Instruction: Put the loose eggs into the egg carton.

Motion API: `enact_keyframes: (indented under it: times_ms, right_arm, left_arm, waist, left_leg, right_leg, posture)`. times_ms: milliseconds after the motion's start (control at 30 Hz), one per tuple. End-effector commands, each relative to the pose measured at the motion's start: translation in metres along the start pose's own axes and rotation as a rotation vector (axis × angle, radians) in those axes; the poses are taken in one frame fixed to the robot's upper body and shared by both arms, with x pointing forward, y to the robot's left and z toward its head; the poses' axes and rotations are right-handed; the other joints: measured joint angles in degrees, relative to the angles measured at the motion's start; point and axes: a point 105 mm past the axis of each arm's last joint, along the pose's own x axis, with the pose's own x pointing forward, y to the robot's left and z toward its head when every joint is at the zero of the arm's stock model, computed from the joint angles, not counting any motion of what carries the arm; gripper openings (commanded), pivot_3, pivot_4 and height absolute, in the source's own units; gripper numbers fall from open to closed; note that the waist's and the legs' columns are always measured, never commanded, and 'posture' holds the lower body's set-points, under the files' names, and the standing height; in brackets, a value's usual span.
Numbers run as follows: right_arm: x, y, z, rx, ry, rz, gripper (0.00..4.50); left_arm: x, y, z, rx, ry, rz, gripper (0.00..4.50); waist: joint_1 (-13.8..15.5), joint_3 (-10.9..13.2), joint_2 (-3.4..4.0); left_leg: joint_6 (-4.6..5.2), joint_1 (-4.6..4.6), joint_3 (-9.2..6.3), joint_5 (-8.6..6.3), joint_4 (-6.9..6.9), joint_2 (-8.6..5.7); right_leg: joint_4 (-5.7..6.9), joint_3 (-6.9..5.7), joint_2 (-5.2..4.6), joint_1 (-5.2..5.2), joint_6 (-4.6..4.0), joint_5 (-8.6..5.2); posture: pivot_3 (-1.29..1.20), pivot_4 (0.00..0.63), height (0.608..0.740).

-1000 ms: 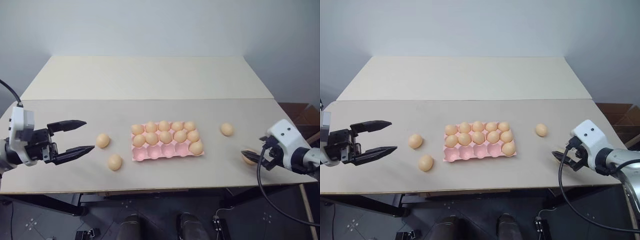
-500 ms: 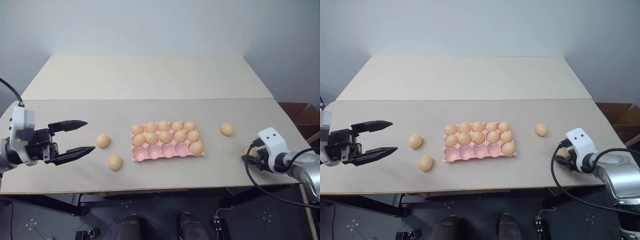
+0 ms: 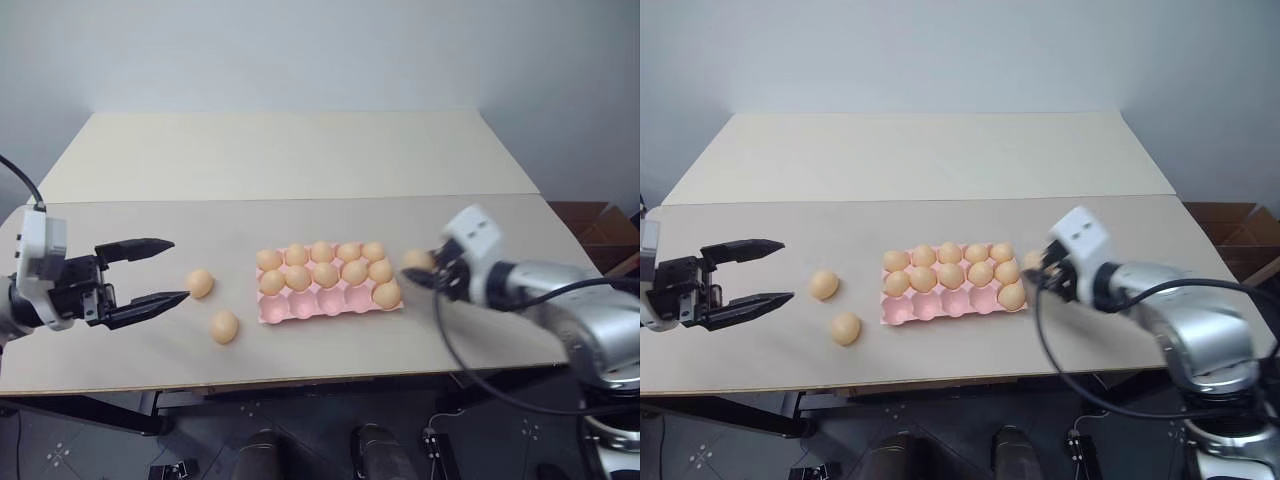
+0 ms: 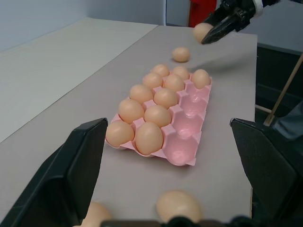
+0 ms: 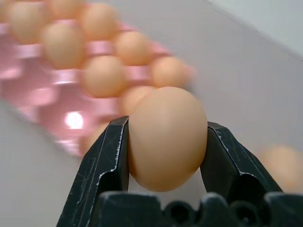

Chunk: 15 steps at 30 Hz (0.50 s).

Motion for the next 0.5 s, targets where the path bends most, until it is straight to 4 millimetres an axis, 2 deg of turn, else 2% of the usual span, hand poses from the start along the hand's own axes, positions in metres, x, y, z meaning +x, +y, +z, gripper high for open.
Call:
enact_keyframes:
  times_ms: [33,200,233,300,400,433,500]
  right_arm:
    - [0.013,0.016,0.013,-0.071,-0.051,0.035,1.91]
    - [0.032,0.030,0.010,-0.078,-0.050,0.074,1.91]
    - [0.034,0.031,0.010,-0.083,-0.048,0.076,2.62]
    - [0.035,0.032,0.010,-0.085,-0.048,0.087,3.17]
    - [0.029,0.028,0.015,-0.101,-0.057,0.072,4.30]
    - [0.026,0.025,0.017,-0.106,-0.062,0.063,4.47]
    - [0.009,0.017,0.028,-0.111,-0.096,0.040,4.47]
  left_arm:
    - [0.000,-0.001,0.008,0.039,-0.015,-0.002,4.50]
    - [-0.002,-0.001,0.008,0.042,-0.010,0.001,4.50]
    - [-0.002,-0.001,0.007,0.043,-0.009,0.001,4.50]
    - [-0.002,-0.001,0.008,0.042,-0.011,0.001,4.50]
    - [-0.002,-0.002,0.008,0.043,-0.010,0.001,4.50]
    - [-0.002,-0.002,0.008,0.044,-0.009,0.000,4.50]
    - [-0.003,-0.002,0.008,0.043,-0.010,0.004,4.50]
  waist:
    - [0.2,0.0,0.00]
    - [0.2,0.0,0.00]
    - [0.2,0.0,0.00]
    - [0.1,0.0,0.00]
    - [0.1,0.0,0.00]
    - [0.2,0.0,0.00]
    - [0.2,0.0,0.00]
  left_leg:
    - [0.00,-0.02,0.00,0.00,0.00,-0.02]
    - [0.00,-0.04,-0.01,0.00,0.03,-0.19]
    - [0.00,-0.04,-0.02,0.00,0.03,-0.18]
    - [0.00,-0.04,-0.01,0.00,0.02,-0.17]
    - [0.00,-0.04,0.00,0.00,0.02,-0.15]
    - [0.00,-0.03,0.00,0.00,0.02,-0.15]
    - [0.00,-0.03,0.00,0.00,0.02,-0.16]
  right_leg:
    - [0.00,-0.01,-0.02,-0.01,-0.01,0.01]
    - [-0.02,-0.04,-0.19,0.02,-0.01,0.01]
    - [-0.02,-0.05,-0.18,0.02,0.00,0.01]
    - [0.00,-0.06,-0.16,0.00,-0.01,0.01]
    - [0.02,-0.08,-0.14,0.00,-0.02,0.01]
    - [0.03,-0.08,-0.14,0.00,-0.02,0.01]
    - [0.02,-0.08,-0.15,0.01,-0.02,0.01]
  posture:
    - [0.00,0.150,0.740]
    - [0.00,0.150,0.740]
    - [0.00,0.150,0.740]
    - [0.00,0.150,0.740]
    - [0.00,0.150,0.740]
    - [0.00,0.150,0.740]
    - [0.00,0.150,0.740]
